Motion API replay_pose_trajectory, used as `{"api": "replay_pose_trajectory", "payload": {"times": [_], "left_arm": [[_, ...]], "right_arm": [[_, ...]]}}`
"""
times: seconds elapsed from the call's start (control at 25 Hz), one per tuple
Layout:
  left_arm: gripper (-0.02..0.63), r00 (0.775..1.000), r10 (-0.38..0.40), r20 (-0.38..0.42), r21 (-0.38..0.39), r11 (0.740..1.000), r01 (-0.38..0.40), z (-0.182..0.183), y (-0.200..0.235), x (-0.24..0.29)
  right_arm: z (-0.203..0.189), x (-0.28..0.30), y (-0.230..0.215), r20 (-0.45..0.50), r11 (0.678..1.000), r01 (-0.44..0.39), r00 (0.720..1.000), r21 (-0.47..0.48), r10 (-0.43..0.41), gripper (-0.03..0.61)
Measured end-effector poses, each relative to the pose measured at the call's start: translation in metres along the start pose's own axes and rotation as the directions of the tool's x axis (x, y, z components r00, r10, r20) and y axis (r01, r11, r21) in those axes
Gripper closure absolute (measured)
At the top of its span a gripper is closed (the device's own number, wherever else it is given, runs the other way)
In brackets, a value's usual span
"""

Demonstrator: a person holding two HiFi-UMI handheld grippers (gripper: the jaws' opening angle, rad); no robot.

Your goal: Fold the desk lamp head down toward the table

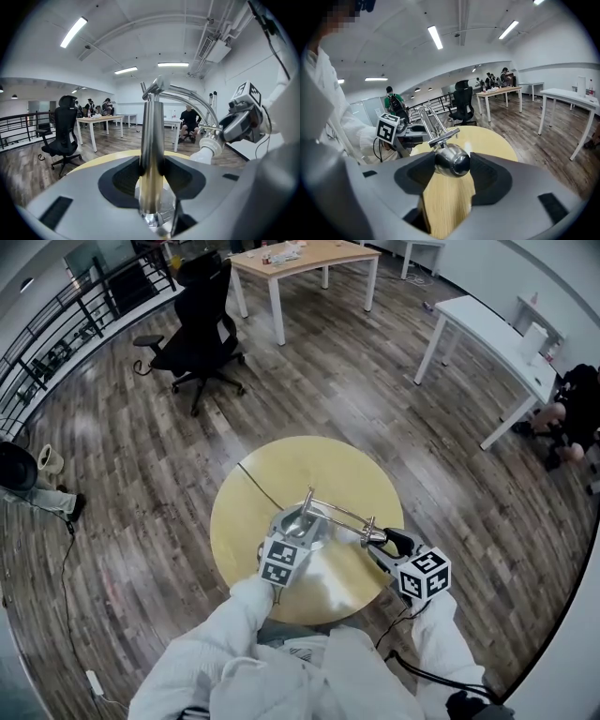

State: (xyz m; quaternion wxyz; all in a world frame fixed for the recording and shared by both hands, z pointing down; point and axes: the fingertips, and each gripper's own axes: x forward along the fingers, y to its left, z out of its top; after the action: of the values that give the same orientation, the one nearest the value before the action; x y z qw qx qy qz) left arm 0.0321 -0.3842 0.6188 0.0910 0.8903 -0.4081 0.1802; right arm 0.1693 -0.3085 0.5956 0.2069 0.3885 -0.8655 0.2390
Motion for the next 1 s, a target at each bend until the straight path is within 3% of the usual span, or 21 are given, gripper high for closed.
{"api": "replay_pose_trajectory", "payload": {"times": [0.28, 1.0], "left_arm": [[0.456, 1.000, 0.010, 0.001, 0.000, 1.000, -0.010, -0.001, 0.000, -0.001], [0.456, 1.000, 0.015, 0.011, -0.002, 1.000, -0.015, -0.002, 0.000, 0.000]], "right_arm": [[-0.015, 0.021, 0.001, 0.078, 0.998, -0.048, 0.996, 0.043, 0.045, 0.353], [-0.034, 0.066, 0.008, 0.065, 0.991, -0.098, 0.994, 0.096, 0.092, 0.341]]}}
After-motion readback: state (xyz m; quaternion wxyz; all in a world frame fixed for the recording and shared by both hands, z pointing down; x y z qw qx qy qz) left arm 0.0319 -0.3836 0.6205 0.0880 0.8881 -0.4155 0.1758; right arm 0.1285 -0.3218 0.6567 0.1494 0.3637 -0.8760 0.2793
